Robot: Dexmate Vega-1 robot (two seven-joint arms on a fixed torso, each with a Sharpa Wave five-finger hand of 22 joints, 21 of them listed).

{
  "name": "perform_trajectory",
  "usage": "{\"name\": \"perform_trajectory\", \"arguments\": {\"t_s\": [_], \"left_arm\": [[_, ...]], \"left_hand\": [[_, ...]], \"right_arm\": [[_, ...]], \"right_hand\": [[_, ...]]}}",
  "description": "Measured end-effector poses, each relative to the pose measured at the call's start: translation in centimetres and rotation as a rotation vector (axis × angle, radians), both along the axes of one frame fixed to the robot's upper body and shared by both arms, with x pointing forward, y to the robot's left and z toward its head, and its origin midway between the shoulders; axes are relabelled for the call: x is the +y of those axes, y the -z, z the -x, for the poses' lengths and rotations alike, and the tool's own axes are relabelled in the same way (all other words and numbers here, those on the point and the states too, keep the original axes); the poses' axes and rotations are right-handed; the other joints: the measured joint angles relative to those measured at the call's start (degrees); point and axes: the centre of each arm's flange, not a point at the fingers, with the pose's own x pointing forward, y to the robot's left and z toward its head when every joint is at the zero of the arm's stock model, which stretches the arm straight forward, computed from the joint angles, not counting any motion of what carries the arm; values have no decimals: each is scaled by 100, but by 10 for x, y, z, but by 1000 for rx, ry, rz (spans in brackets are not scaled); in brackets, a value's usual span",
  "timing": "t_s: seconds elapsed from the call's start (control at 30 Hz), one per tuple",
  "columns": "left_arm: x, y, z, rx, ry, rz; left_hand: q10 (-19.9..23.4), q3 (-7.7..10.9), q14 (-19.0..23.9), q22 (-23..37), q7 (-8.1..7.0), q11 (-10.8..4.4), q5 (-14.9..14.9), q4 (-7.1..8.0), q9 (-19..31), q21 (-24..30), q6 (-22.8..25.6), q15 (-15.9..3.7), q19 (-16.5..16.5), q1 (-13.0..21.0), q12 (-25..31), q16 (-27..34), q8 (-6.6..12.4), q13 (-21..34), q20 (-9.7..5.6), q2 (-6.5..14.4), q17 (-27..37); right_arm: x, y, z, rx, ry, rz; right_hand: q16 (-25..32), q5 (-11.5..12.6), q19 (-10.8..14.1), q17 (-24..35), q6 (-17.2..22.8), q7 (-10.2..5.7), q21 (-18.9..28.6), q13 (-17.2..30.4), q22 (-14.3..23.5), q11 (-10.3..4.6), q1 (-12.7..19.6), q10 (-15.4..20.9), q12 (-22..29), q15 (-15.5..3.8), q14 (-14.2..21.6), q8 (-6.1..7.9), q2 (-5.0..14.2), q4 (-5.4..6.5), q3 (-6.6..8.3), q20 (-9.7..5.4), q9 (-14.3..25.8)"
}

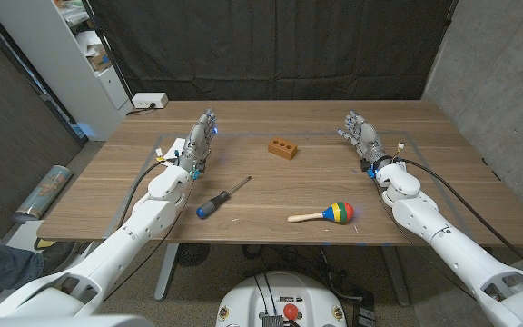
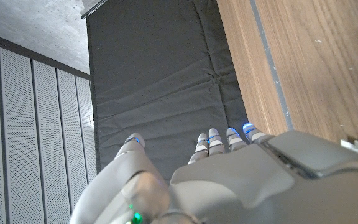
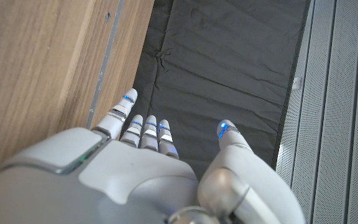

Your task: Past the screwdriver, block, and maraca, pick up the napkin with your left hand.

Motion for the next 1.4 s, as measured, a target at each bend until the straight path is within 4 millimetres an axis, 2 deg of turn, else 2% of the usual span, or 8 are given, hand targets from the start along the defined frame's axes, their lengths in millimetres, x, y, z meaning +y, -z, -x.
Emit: {"name": "perform_trajectory", "arguments": {"t_s": [0.9,1.03,1.4], "left_arm": [[1,-9,20,-40,-19,-38],[4,-9,23,-43,-40,-56],[16,-7,33,-47,-91,-66]], "left_hand": [[1,16,0,-1,-21,-1,0,-16,-1,-67,21,0,0,1,0,0,22,-76,-1,2,-1],[1,16,0,-1,-21,-1,0,-16,-1,-67,21,0,0,30,0,22,22,-80,-1,31,-1],[35,16,52,-2,1,-32,0,-16,-1,-89,43,-13,-21,30,40,22,22,-106,20,31,-2]], "right_arm": [[-3,7,2,10,6,0],[-5,8,2,11,8,-1],[-5,6,3,5,14,6]], "right_hand": [[0,23,31,-53,13,-14,0,-15,-1,20,0,22,0,31,31,0,0,0,0,32,-1],[0,22,31,-53,42,-1,0,-15,-1,30,0,31,0,31,31,44,0,0,-1,32,-1],[0,22,31,-53,41,-1,0,-42,-1,30,0,31,0,30,31,44,0,0,-1,32,-2]]}}
